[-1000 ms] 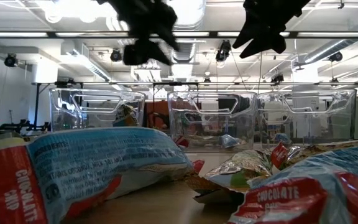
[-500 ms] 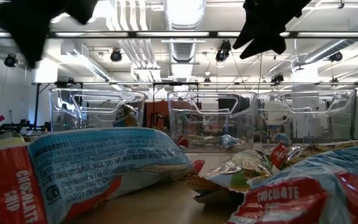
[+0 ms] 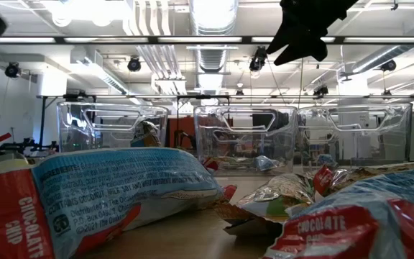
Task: Pick and place Granola Bars by type
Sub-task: Put the yellow granola bar into the middle transparent bin
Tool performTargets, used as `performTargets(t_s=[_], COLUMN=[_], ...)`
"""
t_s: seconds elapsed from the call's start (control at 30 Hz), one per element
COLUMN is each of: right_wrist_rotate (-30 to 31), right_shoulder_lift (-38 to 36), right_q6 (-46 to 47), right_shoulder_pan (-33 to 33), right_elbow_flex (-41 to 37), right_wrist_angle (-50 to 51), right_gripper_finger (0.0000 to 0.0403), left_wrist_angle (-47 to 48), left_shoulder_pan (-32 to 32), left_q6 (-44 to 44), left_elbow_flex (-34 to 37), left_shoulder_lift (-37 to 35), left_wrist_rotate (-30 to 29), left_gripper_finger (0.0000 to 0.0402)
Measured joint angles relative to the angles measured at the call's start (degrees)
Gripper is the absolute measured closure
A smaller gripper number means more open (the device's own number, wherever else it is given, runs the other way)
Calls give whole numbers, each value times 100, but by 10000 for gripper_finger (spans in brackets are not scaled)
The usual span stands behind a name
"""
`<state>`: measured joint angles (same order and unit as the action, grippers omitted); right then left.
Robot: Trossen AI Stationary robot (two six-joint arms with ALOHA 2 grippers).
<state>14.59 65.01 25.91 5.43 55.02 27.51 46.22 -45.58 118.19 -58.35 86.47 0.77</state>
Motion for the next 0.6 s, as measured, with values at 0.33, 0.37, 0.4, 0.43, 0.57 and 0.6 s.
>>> performTargets(t_s=[0.33, 0.37, 0.4, 0.43, 0.57, 0.6], right_wrist_rotate=[2, 2, 2, 2, 4, 4], right_shoulder_lift=[0, 0, 0, 0, 0, 0], right_q6=[26, 44, 48, 48, 63, 63], right_shoulder_pan=[0, 0, 0, 0, 0, 0], right_elbow_flex=[-7, -7, -7, -8, -9, -9], right_wrist_angle=[4, 8, 9, 9, 11, 9], right_gripper_finger=[197, 197, 197, 197, 197, 197], left_wrist_angle=[-618, -604, -587, -581, -539, -504], left_shoulder_pan=[-82, -89, -92, -92, -92, -92], left_q6=[-231, -260, -264, -263, -255, -243], left_elbow_flex=[-19, -36, -54, -78, -216, -233], left_shoulder_lift=[631, 726, 814, 894, 1176, 1249], left_wrist_rotate=[314, 318, 318, 317, 290, 290], left_gripper_finger=[255, 255, 255, 255, 255, 255])
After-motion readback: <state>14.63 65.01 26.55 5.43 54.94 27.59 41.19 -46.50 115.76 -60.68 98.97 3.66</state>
